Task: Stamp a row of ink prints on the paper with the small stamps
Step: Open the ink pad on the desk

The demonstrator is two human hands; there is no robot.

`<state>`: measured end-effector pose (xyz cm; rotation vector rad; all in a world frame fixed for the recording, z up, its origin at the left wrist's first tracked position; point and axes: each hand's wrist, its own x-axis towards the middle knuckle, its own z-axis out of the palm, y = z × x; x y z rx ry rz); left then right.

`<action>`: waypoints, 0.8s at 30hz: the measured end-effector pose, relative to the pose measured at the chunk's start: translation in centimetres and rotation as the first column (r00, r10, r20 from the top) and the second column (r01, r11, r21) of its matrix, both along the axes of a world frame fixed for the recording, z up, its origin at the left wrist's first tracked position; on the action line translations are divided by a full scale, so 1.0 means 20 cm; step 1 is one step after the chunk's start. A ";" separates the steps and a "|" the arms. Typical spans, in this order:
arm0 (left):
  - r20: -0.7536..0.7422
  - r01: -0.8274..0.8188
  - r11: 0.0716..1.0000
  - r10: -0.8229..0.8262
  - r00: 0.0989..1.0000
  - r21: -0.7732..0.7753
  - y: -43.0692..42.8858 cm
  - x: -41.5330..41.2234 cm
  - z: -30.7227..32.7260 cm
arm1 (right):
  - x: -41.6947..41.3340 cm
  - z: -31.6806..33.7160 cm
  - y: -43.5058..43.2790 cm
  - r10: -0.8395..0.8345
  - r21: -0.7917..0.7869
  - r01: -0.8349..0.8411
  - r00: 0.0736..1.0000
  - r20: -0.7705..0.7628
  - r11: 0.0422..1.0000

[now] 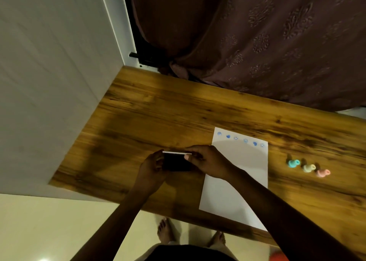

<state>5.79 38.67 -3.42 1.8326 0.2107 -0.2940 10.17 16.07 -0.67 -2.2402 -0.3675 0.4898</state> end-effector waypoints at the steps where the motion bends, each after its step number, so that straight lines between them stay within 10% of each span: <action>1: 0.006 0.009 1.000 -0.009 1.000 0.002 0.00 0.00 0.00 | 0.01 0.00 0.00 -0.031 0.008 0.031 0.999 -0.007 0.999; 24: -0.008 0.030 0.996 -0.029 1.000 0.085 -0.03 0.01 0.02 | 0.08 -0.17 0.08 -0.383 -0.028 0.385 0.922 0.046 0.923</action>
